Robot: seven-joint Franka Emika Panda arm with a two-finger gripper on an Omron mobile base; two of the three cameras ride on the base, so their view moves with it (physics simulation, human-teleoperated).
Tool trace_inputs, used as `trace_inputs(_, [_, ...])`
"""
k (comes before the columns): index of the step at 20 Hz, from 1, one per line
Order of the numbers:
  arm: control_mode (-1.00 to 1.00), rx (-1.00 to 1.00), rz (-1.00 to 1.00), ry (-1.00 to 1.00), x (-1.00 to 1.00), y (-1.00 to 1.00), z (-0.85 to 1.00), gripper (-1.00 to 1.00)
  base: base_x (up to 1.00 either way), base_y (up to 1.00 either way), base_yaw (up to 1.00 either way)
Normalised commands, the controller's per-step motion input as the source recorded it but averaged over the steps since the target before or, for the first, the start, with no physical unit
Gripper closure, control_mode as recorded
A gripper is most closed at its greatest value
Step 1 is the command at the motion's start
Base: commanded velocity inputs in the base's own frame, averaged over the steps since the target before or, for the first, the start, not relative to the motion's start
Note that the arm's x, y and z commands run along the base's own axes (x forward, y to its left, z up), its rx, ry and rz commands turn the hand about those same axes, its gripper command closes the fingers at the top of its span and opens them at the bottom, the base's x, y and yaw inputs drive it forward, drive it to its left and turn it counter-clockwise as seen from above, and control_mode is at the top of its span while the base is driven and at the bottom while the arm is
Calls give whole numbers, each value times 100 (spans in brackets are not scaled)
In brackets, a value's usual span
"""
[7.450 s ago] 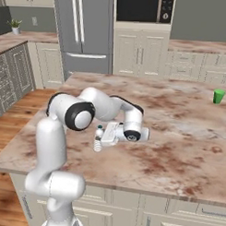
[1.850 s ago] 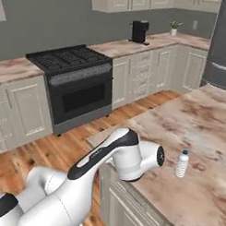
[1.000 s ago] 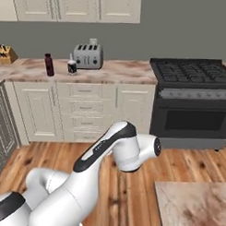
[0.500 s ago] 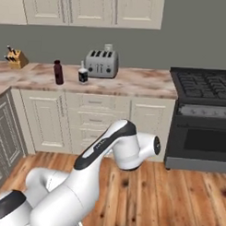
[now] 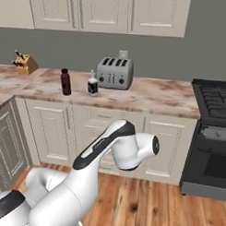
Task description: Place the drinks on the dining counter in a tight cluster.
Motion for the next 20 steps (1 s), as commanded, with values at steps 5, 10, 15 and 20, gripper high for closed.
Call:
trace_inputs(5, [100,0,0,0,0,0,0,-100,83,41,5])
trace_inputs(10, [100,0,0,0,0,0,0,-100,69,55,7])
trace_inputs(15, [100,0,0,0,0,0,0,-100,70,40,12])
trace_inputs(20, [100,0,0,0,0,0,0,-100,73,23,10])
